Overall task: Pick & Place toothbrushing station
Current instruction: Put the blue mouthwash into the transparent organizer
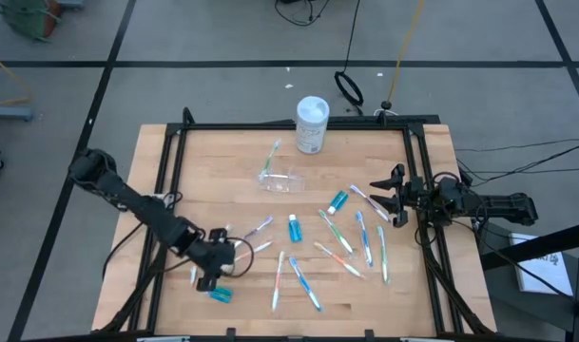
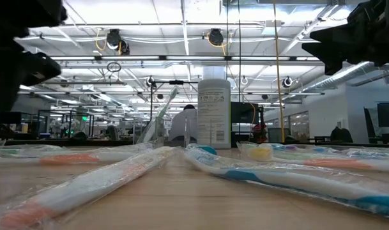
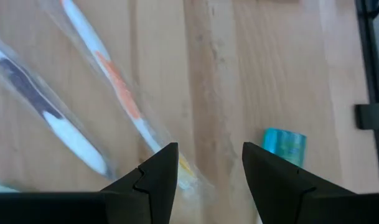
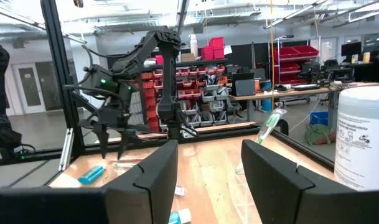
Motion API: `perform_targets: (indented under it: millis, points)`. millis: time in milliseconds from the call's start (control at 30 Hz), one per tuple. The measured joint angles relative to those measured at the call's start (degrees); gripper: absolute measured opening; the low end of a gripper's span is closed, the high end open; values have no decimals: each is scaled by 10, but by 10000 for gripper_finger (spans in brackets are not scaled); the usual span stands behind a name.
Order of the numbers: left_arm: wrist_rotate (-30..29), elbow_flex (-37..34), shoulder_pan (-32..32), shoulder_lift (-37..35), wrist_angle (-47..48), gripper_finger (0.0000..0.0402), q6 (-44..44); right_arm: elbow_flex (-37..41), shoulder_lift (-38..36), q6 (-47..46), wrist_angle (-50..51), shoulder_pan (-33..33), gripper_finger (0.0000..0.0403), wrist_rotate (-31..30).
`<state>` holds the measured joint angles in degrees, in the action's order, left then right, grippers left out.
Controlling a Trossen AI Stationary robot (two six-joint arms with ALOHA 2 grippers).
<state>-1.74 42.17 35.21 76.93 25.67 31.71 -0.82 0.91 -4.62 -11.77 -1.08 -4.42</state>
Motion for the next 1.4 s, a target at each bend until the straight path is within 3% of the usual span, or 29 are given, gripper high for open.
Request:
perform_targets:
  millis: [333,567,867,1400]
  points:
    - [-30,0,143,30,-14,186,142,0,0,86,0,0,169,0]
    - [-52,0,213,71,-21,186,210,0,0,84,-3,0,169,0]
    - [-90,0,226,113,13,186,229,0,0,32,-1,0,169,0]
    - [-103,2,225,147,8,179,134,0,0,33,-2,0,169,0]
